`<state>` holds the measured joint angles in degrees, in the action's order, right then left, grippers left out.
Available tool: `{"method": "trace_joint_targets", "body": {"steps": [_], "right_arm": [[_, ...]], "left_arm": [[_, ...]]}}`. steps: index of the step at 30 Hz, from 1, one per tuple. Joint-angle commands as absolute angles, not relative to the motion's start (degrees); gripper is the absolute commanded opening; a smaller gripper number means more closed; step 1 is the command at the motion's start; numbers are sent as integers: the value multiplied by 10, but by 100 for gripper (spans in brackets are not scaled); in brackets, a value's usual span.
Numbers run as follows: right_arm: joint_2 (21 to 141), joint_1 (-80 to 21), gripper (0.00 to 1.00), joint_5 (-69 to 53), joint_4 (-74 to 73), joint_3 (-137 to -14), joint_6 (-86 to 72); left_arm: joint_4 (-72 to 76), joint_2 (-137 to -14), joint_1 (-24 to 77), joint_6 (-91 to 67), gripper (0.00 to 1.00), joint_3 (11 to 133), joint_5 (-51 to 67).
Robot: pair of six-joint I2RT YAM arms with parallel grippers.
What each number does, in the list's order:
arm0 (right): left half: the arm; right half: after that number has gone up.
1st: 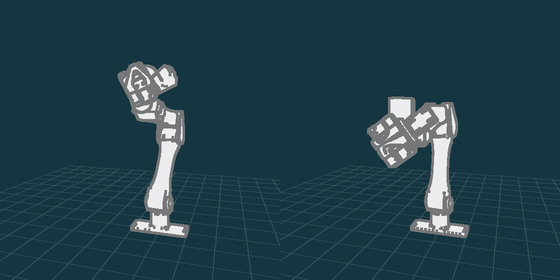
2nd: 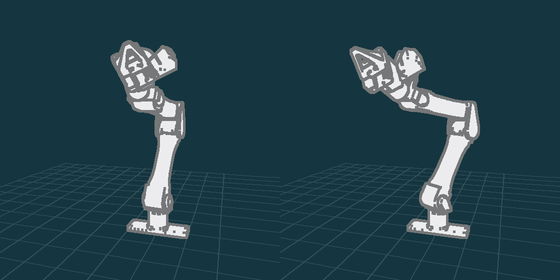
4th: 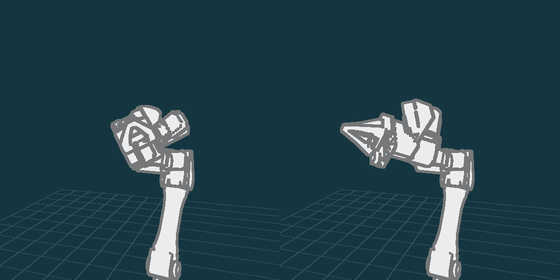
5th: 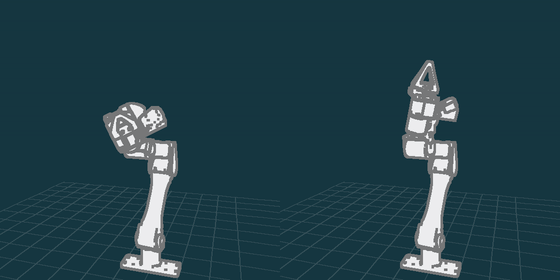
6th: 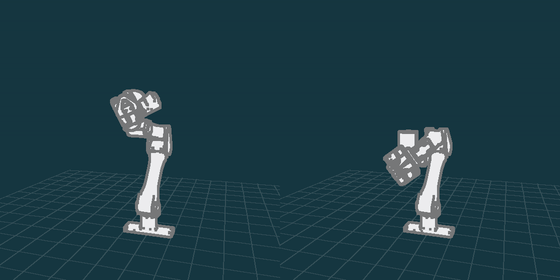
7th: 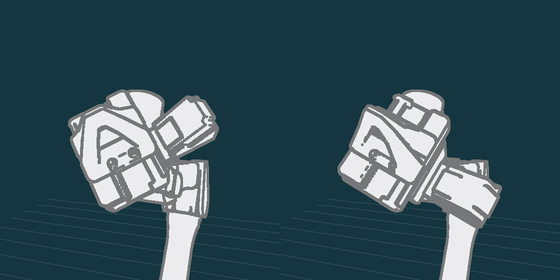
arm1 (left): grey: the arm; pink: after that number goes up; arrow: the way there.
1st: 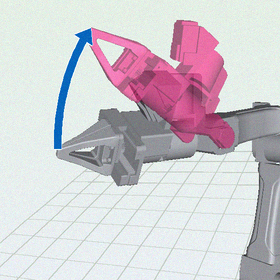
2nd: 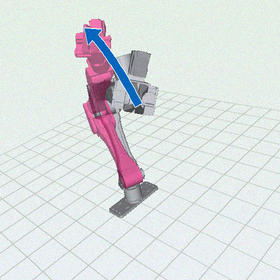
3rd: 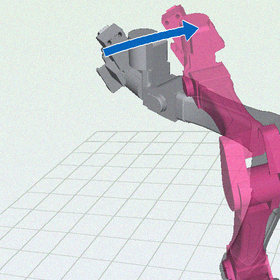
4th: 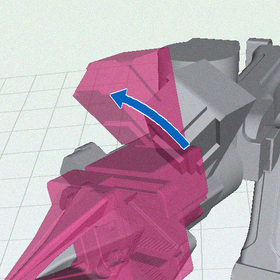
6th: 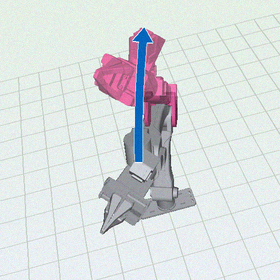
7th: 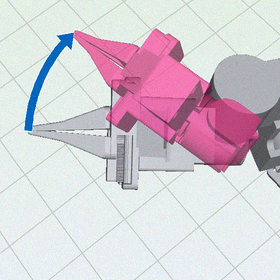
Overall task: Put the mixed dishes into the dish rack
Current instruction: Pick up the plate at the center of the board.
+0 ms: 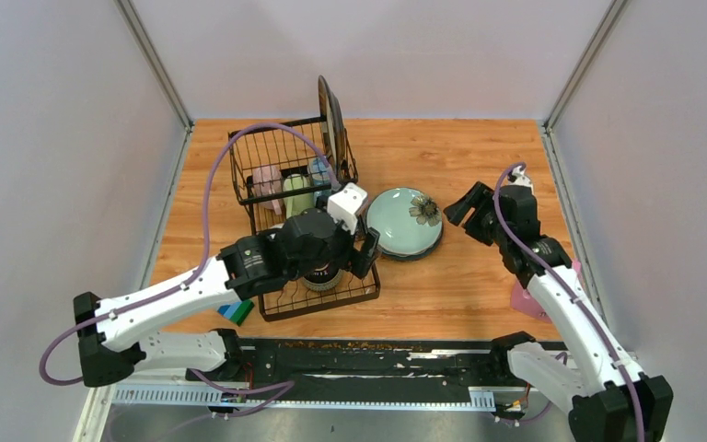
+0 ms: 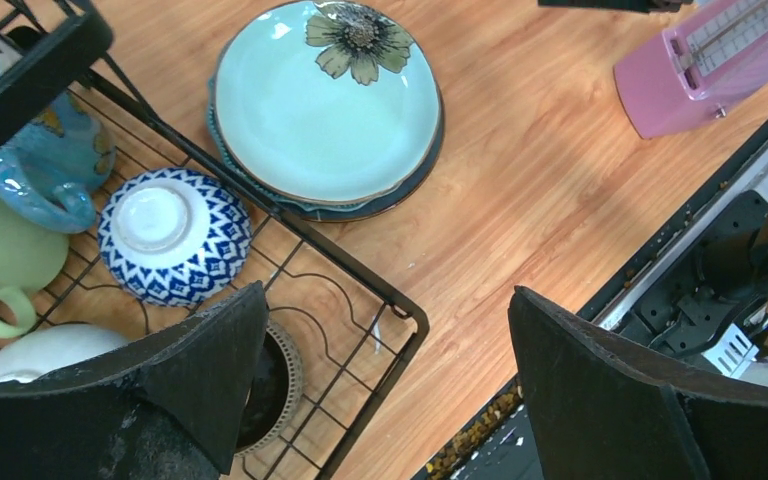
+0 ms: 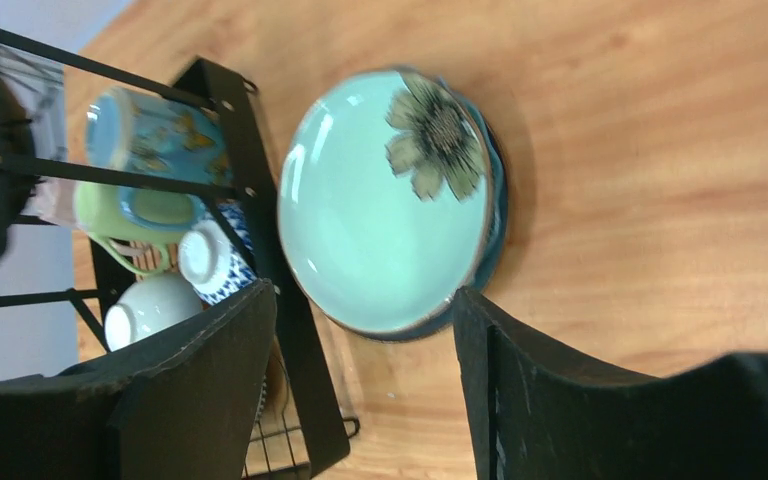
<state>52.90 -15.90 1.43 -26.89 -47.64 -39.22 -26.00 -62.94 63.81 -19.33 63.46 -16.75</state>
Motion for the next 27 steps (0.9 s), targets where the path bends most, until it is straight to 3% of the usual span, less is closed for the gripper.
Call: {"method": "trace_joint_targets", "body": {"steps": [1,12,16,27], "right_arm": [[560,-106,63,-89,-254,-446,-438],[682,-44,50,-207,-153,-418,-441],[727,-32,41,-234,-126,-427,-437],[823,-16,39,-291,-69,-435,-440]], "left_arm": [[-210,-649,650,-193,97,641,-186],[-197,-736,652,-192,98,659,-174],[-192,-770,652,-196,98,665,-180],[-146,-871,651,-196,100,700,-245]]}}
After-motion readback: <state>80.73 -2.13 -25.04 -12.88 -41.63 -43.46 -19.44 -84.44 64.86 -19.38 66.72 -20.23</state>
